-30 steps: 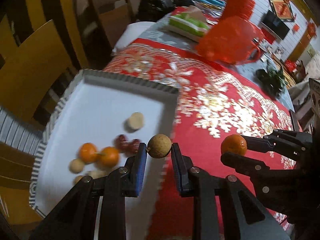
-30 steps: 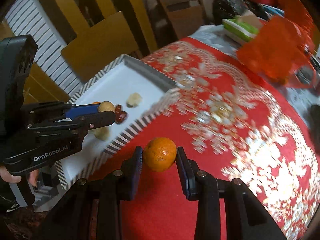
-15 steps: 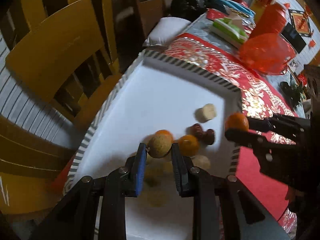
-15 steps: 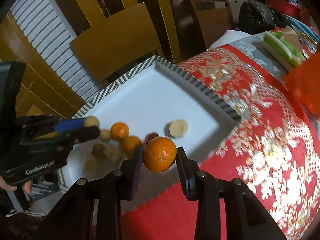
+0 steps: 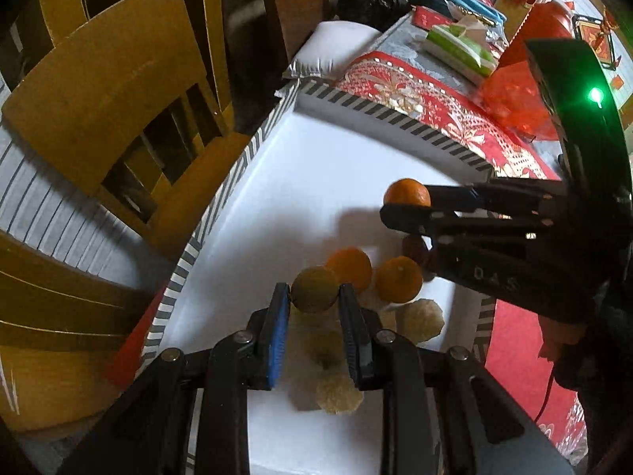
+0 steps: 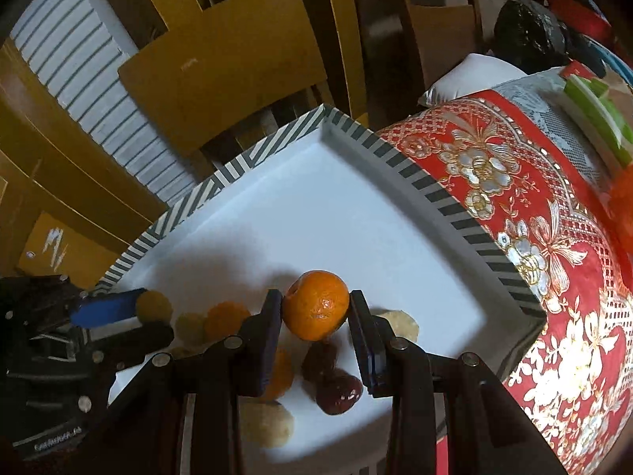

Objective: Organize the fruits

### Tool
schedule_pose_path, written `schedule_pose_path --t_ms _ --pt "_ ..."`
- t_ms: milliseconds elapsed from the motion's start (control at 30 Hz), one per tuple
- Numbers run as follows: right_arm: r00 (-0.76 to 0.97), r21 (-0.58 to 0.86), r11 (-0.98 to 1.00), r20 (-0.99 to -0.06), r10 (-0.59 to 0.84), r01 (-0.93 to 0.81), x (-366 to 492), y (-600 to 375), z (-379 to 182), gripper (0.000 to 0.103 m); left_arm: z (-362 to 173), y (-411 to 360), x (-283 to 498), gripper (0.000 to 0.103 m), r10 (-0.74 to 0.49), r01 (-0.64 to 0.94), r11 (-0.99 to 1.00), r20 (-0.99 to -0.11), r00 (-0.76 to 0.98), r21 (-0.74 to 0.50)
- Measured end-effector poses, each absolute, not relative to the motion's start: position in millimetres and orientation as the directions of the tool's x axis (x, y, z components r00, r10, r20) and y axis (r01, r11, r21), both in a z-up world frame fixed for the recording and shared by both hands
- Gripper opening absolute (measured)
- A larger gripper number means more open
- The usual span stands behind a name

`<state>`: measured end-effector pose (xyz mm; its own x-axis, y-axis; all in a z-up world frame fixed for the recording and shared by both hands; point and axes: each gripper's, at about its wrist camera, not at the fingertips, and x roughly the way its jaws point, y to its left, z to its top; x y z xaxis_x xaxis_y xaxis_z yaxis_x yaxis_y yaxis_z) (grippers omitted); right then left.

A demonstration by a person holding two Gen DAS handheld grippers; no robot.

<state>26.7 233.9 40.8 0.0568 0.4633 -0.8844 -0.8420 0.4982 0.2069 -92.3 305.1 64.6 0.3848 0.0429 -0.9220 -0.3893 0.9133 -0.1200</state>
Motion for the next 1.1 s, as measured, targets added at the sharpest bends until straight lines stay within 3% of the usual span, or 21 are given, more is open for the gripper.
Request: schedule_pose_path --t_ms 333,400,467,533,633,700,833,1100 --pt "0.014 0.26 0.495 -0.875 0.484 -0.829 30.5 222.8 28.9 0.042 55.9 294.1 -78.1 0.025 0.067 -0.378 0.923 -0.938 0.341 -0.071" --pt "0.007 0.281 0.486 -0.861 0.509 -0.827 31.2 215.5 34.0 0.044 55.5 292.2 -74.7 0.034 0.083 -0.39 0.919 -0.941 0.328 -0.055" --pt "0.008 0.293 0.481 -0.847 0.531 -0.826 31.4 205.0 42.3 0.054 59.1 291.2 -73.7 0.05 0.091 -0.405 0.913 -0.941 0.327 -0.052" --pt "0.016 0.299 0.47 -0.831 0.556 -0.831 31.7 193.9 52.9 0.054 68.5 285.4 -74.2 0.053 0.139 -0.404 0.915 -0.93 0.339 -0.011" --pt "0.04 0.32 0.461 -0.786 0.616 -0.828 36.7 168.4 77.2 0.061 81.0 279.5 -77.6 0.068 0.19 -0.411 0.911 -0.918 0.348 0.033" --pt "0.06 0.328 0.467 -0.764 0.643 -0.821 40.7 152.3 91.0 0.068 88.5 276.9 -80.6 0.068 0.197 -0.423 0.906 -0.917 0.348 0.034" --pt "0.104 0.312 0.49 -0.751 0.652 -0.814 38.7 128.4 104.9 0.068 106.4 262.9 -88.7 0.077 0.211 -0.402 0.915 -0.898 0.387 0.041" --pt "0.165 0.31 0.595 -0.776 0.609 -0.741 26.9 89.0 98.6 0.073 118.1 246.2 -92.1 0.077 0.135 -0.302 0.953 -0.892 0.432 -0.001"
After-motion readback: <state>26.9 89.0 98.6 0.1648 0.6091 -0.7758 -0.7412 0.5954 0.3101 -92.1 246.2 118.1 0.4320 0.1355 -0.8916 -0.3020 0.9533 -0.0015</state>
